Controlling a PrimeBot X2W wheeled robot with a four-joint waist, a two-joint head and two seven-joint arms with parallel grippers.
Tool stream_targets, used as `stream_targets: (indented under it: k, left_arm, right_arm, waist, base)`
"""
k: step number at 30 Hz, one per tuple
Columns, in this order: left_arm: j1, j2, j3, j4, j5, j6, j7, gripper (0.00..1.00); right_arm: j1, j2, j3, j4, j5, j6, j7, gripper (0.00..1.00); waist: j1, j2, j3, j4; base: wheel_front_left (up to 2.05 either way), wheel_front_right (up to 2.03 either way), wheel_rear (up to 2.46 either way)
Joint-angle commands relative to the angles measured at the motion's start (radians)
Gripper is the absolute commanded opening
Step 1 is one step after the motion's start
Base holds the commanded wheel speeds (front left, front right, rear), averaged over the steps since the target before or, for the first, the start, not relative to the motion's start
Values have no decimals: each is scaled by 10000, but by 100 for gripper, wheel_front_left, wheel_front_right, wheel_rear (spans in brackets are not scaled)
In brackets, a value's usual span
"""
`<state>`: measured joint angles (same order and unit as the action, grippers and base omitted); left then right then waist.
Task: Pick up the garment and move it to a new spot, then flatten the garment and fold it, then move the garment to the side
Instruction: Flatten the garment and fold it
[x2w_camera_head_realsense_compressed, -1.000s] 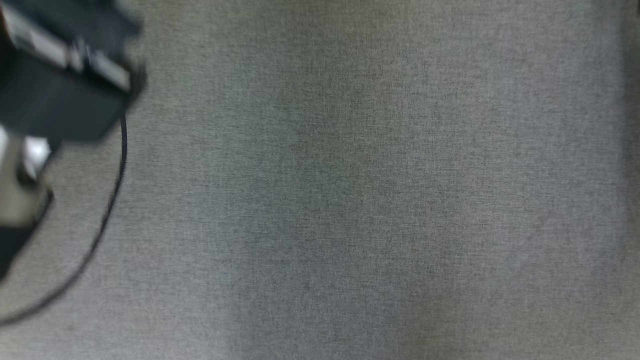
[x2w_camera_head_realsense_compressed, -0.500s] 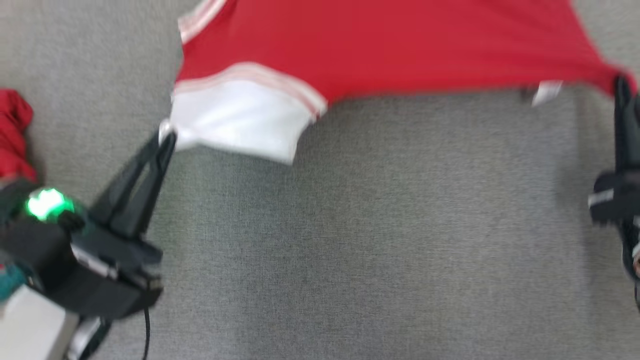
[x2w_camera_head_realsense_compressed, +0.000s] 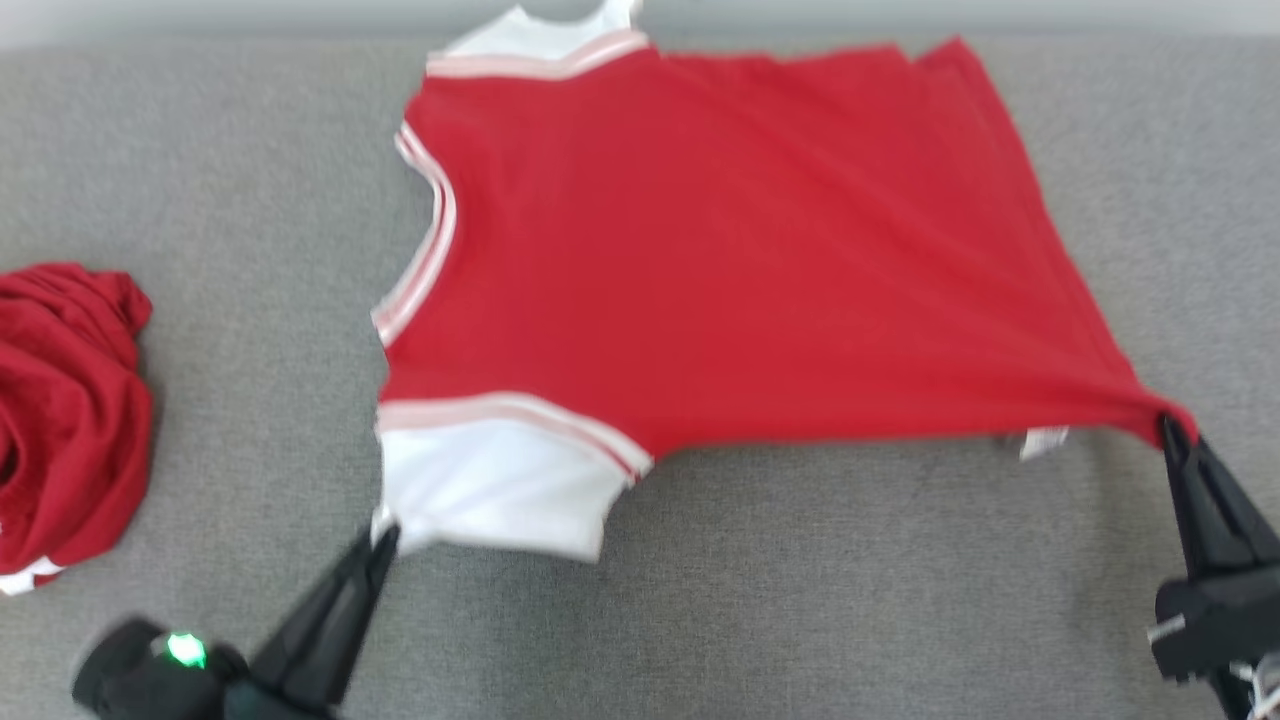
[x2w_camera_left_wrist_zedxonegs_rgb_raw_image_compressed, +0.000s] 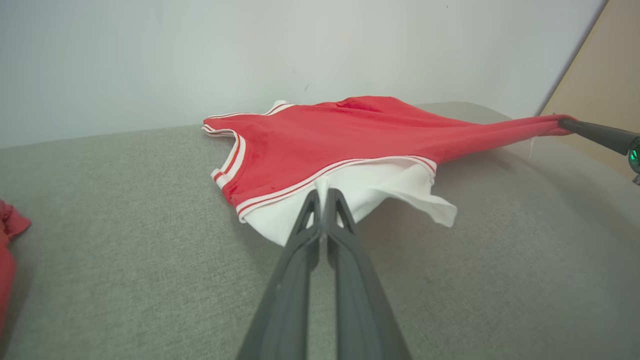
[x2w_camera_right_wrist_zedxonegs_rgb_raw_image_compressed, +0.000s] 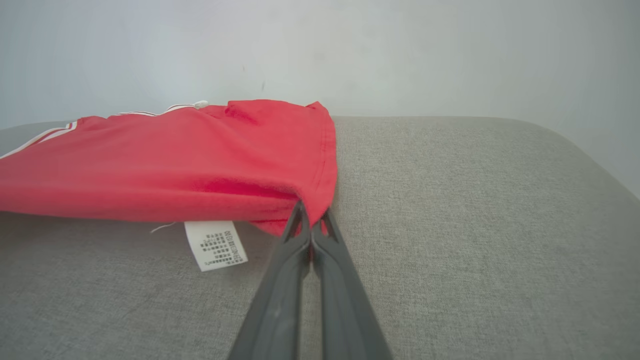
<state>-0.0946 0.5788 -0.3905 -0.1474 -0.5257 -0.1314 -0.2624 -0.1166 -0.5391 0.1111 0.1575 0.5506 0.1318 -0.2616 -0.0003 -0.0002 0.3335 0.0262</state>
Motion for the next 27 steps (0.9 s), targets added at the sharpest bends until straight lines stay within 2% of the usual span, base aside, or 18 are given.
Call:
stream_targets:
  k: [1,5,11,15,18,22,27]
  left_arm:
    - [602,-16,-71,-72,-105,71,-33,0]
    - [1187,82,-132,-294,-358,119,126,0]
    - [2080,355,-16,-1223,-706,491,537,0]
    - [2148,402,55,-1679,-1050,569,838,0]
    - [1729,322,7,-1599,-1127,536,987,0]
    - [946,-55,-125,-1158,-1101,454,915,0]
    - [-403,-315,-371,-77,-480,302,651,0]
  right_arm:
    - [493,-45,-62,-164,-62,-23,-43,0]
    - [1119,-155,-107,-343,-182,-23,-43,0]
    - [2203,-341,-436,-637,-63,-23,-43,0]
    - [2420,-411,-469,-415,9,-23,94,0]
    - [1963,-326,-254,55,-224,-23,600,0]
    - [1001,191,-126,700,-750,-24,1120,0]
    - [-344,856,-525,2065,-1484,-24,1234,0]
  waist:
    - [3,2,-683,-112]
    - [3,2,-982,-145]
    - [3,2,-1332,-157]
    - [3,2,-1448,-174]
    - [3,2,-1492,-219]
    - [3,2,-1464,-239]
    - [3,2,-1248,-116]
  base:
    - [0,0,0]
    - [0,0,0]
    - [0,0,0]
    - [0,0,0]
    - [0,0,0]
    - [0,0,0]
    - [0,0,0]
